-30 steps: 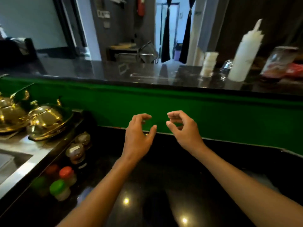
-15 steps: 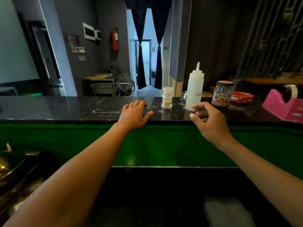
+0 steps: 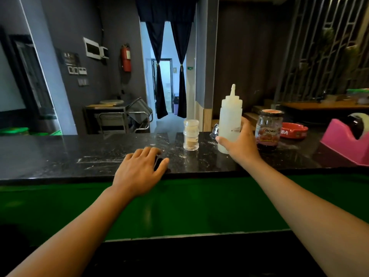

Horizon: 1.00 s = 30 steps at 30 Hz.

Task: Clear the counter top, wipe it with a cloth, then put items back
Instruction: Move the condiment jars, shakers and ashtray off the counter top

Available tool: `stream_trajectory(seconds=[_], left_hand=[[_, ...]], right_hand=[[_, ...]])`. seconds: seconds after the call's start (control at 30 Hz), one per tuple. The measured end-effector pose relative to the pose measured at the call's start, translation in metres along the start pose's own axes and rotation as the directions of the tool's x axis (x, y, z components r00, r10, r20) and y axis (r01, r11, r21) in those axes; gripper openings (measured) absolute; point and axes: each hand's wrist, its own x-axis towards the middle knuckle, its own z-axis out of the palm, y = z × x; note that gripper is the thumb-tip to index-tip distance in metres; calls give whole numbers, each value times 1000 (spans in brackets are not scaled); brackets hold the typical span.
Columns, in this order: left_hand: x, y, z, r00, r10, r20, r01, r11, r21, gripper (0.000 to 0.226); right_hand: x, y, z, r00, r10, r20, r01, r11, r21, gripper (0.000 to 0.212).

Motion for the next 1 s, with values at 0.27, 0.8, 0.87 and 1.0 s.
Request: stream_trajectory(seconds=[0.27,0.8,0.87,1.0], left_hand=[[30,16,-14,996,-75,53,92,854,-512,72],[82,72,4,991,-103,86,131,611,-781,55],[60,72,-16,995,-85,51,91,577,-812,54],[-4,67,-58,999,-53,8,37,584,-811,51]], right_hand=[[9,2,9,998,-57,27,56,997,48,79],[-19,-4,-8,987,-159,35,150,971,185,74],[-37,-11,-14,977,-210,44,192,945,265,71],[-88,-24,-18,947,-289,141,209,886,415,68]])
